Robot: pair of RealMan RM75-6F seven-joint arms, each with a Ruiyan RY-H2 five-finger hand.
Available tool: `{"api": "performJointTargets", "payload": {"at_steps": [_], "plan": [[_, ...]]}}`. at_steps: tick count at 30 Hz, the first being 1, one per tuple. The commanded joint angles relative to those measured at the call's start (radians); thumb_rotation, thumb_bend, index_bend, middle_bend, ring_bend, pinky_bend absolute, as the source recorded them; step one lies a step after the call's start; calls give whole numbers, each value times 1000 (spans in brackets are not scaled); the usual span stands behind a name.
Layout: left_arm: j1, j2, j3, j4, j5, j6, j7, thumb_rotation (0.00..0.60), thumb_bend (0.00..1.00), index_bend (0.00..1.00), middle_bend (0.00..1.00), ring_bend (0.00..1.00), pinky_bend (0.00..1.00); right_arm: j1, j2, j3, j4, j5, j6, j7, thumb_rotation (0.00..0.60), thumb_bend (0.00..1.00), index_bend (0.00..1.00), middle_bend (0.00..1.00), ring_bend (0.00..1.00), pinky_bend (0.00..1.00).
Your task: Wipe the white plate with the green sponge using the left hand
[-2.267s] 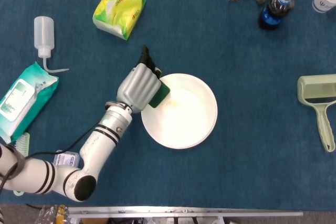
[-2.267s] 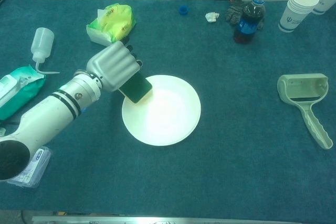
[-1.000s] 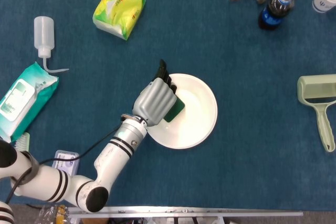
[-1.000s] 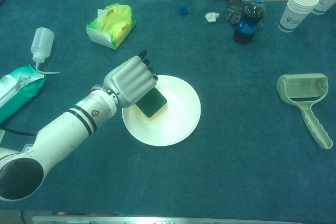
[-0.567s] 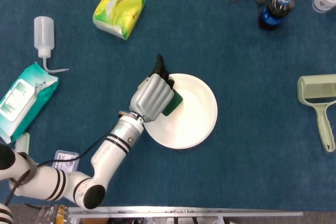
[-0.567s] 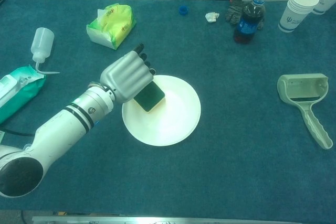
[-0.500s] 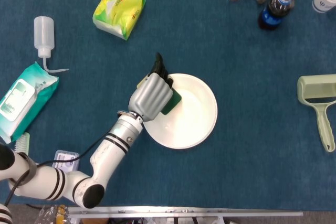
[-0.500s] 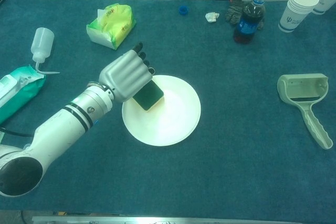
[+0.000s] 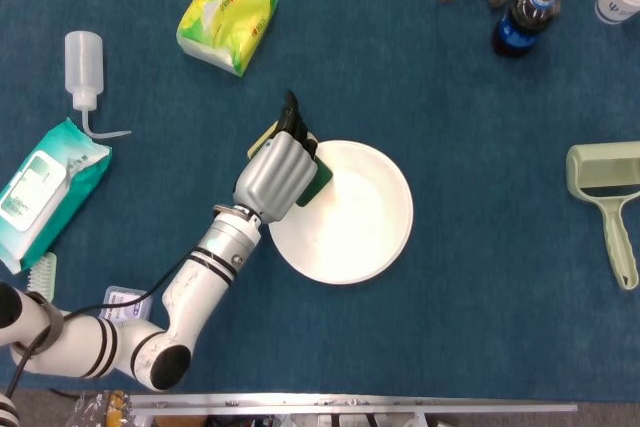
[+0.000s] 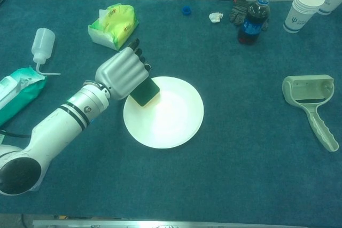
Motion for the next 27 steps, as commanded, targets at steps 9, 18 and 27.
{"api": "performJointTargets", "payload": {"at_steps": [9,18,27], "plan": [[29,65,-16,-50,14,29,17,600,270,456,382,250,118,-1,0,1,1,-3,5,8,587,324,301,315,211,404],[82,163,-29,-163,24,82,-45,600,270,456,382,250,118,1,-5,-1,4,-10,5,12,588,324,302,315,211,405],[145,258,-6,-231,49,99,-154,600,270,456,382,250,118,3,-9,-2,5,-14,6,12,587,324,302,315,211,404]]}}
